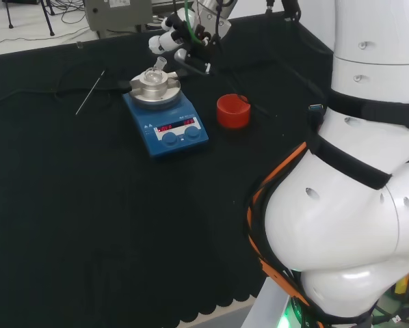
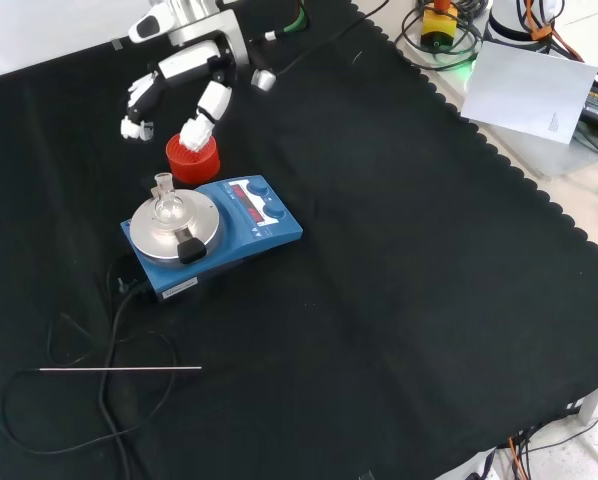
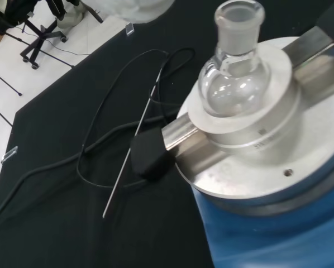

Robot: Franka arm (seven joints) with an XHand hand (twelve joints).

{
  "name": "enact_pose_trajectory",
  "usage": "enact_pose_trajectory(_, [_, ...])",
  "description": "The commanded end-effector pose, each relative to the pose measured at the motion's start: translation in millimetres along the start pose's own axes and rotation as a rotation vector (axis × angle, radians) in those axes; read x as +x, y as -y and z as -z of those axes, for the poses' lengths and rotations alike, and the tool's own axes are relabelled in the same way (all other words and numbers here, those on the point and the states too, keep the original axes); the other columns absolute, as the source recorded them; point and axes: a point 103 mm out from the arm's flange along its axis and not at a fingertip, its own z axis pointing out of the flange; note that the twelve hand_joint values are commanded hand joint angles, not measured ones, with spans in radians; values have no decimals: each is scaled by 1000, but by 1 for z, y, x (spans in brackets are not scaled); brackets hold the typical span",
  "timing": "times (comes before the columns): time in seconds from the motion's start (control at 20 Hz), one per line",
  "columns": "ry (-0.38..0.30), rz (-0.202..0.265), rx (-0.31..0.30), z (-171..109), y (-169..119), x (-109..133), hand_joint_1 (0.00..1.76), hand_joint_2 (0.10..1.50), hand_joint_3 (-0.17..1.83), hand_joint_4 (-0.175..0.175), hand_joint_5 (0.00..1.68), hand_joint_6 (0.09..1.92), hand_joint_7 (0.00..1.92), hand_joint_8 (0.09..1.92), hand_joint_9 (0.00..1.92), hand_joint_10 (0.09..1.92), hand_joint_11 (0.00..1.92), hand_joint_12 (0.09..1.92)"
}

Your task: Turn on the heater.

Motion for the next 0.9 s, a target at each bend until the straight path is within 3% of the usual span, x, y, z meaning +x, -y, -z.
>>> enact_pose_trajectory(0.05, [19, -8, 2, 16, 24, -16, 833, 954, -175, -19, 384, 334, 357, 697, 517, 690, 84, 1379])
enact_pose_trajectory(0.25, [39, -2, 22, 22, 40, -23, 831, 955, -175, -20, 388, 326, 363, 698, 521, 692, 94, 1381])
enact_pose_trajectory(0.45, [127, 5, 97, 25, 59, -29, 839, 962, -175, -21, 395, 273, 492, 690, 600, 677, 208, 1363])
enact_pose_trajectory(0.75, [271, -1, 189, 17, 94, -29, 978, 1039, -175, -34, 414, 157, 940, 684, 1035, 554, 693, 1238])
enact_pose_trajectory(0.9, [323, -5, 222, 22, 106, -40, 1031, 1063, -175, -45, 424, 117, 1130, 713, 1220, 516, 929, 1130])
